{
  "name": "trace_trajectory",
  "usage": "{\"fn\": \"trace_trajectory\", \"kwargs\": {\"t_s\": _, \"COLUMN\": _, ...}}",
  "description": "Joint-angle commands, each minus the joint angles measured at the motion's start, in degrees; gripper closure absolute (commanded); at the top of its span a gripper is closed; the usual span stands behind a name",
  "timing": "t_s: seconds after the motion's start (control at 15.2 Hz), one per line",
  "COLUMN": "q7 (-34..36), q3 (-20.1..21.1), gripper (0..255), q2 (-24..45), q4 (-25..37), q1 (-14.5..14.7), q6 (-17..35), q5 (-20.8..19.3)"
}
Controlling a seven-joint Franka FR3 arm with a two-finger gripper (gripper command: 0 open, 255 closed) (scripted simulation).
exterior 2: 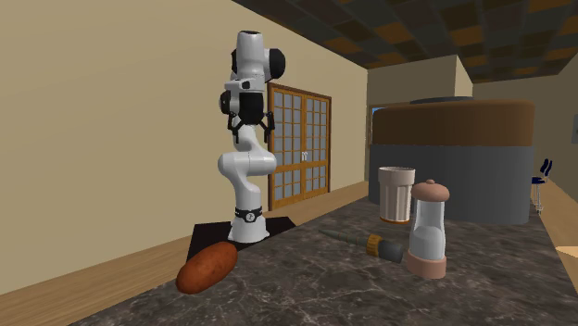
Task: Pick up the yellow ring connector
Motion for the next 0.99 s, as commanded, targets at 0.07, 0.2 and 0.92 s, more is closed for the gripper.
{"fn": "trace_trajectory", "kwargs": {"t_s": 0.07, "q7": -0.6, "q3": 0.0, "gripper": 0, "q2": 1.5, "q4": -0.2, "q1": 0.5, "q6": 1.9, "q5": 0.2}}
{"fn": "trace_trajectory", "kwargs": {"t_s": 0.2, "q7": -1.8, "q3": 0.1, "gripper": 0, "q2": 4.5, "q4": -0.4, "q1": 1.4, "q6": 5.6, "q5": 0.6}}
{"fn": "trace_trajectory", "kwargs": {"t_s": 0.92, "q7": -8.5, "q3": 1.0, "gripper": 0, "q2": 23.7, "q4": 3.6, "q1": 6.4, "q6": 23.1, "q5": 3.2}}
